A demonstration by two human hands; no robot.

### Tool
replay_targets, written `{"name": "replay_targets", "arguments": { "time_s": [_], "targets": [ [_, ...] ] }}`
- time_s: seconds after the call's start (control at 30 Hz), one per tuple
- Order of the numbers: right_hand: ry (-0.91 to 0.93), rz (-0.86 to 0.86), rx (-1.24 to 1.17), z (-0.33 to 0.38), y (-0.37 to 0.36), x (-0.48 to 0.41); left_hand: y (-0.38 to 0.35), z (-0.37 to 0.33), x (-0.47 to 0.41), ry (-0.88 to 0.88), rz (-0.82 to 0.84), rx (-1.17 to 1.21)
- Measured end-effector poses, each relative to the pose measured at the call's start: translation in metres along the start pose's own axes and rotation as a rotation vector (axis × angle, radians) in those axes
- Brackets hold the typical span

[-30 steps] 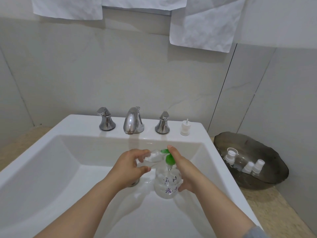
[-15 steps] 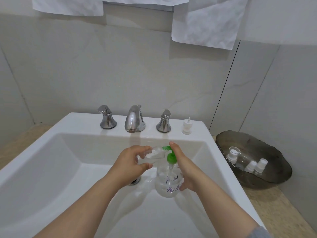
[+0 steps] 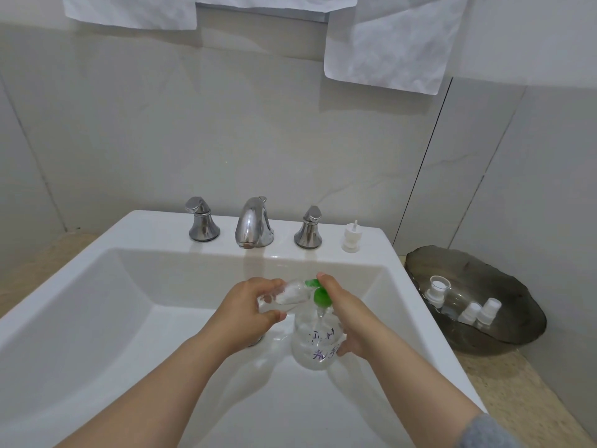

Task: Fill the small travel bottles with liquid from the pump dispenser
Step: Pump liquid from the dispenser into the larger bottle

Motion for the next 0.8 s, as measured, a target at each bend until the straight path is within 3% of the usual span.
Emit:
{"name": "replay_targets", "arguments": {
  "time_s": [0.5, 0.8],
  "targets": [
    [0.046, -0.015, 0.01, 0.001, 0.001, 0.002, 0.001, -0.002, 0.001, 0.002, 0.016, -0.041],
    [-0.016, 0.009, -0.01, -0.005, -0.001, -0.005, 0.009, -0.005, -0.001, -0.007, -0.018, -0.005]
  ]
}}
Point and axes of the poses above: each hand's wrist, its own x-axis away from the middle knuckle, its own y-axis out of the back of the hand, z = x × y, the point moved 10 cm from there along -x, towards the middle knuckle, and after that the axes turned 14 degrees about -x, right-handed, at the moved point
